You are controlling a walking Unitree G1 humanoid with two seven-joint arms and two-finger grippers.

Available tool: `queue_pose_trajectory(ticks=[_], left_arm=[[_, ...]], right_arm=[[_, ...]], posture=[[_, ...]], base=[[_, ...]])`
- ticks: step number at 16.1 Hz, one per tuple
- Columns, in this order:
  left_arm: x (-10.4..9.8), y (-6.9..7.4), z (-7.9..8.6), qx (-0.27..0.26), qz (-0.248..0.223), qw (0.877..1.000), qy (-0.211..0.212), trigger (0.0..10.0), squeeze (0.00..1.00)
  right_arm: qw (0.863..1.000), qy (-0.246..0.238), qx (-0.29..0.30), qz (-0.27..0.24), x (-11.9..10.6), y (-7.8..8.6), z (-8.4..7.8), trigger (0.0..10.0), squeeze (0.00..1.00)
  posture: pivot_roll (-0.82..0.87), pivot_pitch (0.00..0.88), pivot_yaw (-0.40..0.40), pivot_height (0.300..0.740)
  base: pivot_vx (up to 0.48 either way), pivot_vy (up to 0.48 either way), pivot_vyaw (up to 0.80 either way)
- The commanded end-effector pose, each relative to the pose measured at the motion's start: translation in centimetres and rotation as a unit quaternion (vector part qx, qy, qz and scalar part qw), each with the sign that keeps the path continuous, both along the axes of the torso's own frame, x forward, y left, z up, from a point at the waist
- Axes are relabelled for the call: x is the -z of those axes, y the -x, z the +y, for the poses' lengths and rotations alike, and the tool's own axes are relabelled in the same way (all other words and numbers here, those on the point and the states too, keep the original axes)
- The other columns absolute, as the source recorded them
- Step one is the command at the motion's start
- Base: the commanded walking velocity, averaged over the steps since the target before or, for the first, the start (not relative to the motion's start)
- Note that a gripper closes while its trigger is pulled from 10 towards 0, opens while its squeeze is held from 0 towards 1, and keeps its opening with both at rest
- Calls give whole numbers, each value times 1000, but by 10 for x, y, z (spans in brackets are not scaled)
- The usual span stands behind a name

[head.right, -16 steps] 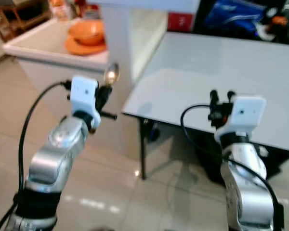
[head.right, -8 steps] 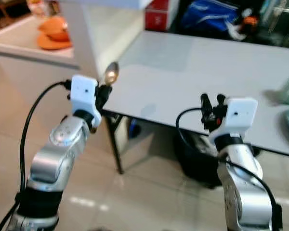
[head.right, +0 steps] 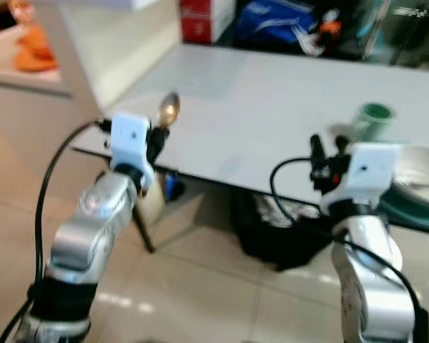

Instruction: Setting the table

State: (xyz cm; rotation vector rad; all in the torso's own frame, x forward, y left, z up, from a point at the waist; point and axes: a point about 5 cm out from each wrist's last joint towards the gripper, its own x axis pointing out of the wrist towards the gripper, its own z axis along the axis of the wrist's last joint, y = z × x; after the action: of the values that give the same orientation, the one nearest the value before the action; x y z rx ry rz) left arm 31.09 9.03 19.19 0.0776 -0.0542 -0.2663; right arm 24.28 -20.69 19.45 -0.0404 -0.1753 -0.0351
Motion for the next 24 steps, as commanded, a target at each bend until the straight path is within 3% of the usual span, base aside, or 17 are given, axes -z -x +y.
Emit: queue_pose_trajectory(ticks=[1,16,21,24], left_arm=[[4,-1,8,-12,6,1000,-5,10000,0],[6,3,6,-3,11,1000,-6,10000,0],[5,6,9,-7,11,1000,-7,10000,0],[5,6,11,-12,12,1000,-8,10000,0]], right_arm=[[1000,-3,-7,-4,-2,2,3,10000,0],[1000,6,-8,-12,-6,4,1,10000,0],[998,20,-55,-5,-7,1,10,10000,0],[997,28,-76,-2,-7,-1,16,10000,0]], posture=[[-98,35,65,740],[-90,45,57,740],[-87,42,52,740],[-78,40,42,740]], base=[[0,-480,0],[0,-480,0],[0,-480,0],[0,-480,800]])
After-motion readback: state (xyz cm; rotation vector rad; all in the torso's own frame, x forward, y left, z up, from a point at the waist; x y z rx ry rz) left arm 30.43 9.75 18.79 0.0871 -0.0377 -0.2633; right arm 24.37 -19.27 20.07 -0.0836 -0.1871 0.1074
